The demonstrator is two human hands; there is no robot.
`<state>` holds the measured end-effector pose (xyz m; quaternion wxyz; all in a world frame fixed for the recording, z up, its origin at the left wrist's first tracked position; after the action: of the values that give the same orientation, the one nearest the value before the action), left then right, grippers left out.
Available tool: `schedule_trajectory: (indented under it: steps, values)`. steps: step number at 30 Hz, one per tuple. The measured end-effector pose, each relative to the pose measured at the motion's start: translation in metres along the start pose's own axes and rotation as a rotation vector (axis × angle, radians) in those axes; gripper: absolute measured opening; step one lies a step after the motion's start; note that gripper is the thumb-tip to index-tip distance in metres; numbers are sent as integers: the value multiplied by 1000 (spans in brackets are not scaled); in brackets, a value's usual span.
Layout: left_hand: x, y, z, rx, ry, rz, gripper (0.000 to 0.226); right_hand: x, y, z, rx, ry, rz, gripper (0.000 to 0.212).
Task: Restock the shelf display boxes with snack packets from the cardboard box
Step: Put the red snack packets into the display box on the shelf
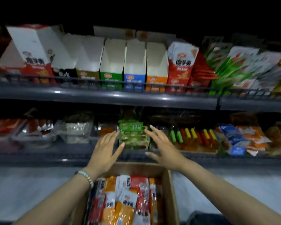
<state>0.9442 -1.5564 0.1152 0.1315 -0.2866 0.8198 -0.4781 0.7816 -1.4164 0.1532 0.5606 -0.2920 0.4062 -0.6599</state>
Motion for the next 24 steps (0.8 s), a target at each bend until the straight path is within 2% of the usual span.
schedule_trajectory:
  steps: [3, 6, 11, 14, 17, 22, 24]
  values:
    - [-32, 29, 43, 56, -108, 93, 96, 3, 69, -13, 116, 115, 142, 77]
    - [-55, 51, 79, 59, -223, 158, 82, 8, 128, -18, 219, 210, 225, 76]
    - [-80, 78, 120, 94, -303, 168, 86, 11, 212, -20, 462, 389, 332, 73]
    - [-88, 90, 145, 58, -360, 164, 80, 6, 253, -22, 683, 536, 357, 68]
    - [-95, 99, 169, 5, -400, 182, 68, 0, 289, -23, 883, 685, 391, 52]
    - [-108, 108, 190, -77, -431, 217, 72, 3, 343, -16, 1023, 829, 481, 48]
    - [-112, 109, 192, -114, -468, 214, 70, 10, 355, -10, 1066, 859, 455, 46]
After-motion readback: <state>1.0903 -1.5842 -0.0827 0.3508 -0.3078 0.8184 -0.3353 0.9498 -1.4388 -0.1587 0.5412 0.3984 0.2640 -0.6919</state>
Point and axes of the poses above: each hand's wrist, its own x-axis towards the middle knuckle, its own y-axis out of the palm, z = x × y, the point moved 5 cm from there along x, towards the middle knuckle, and after that the axes turned 6 degrees about z, right-handed, at the moved point
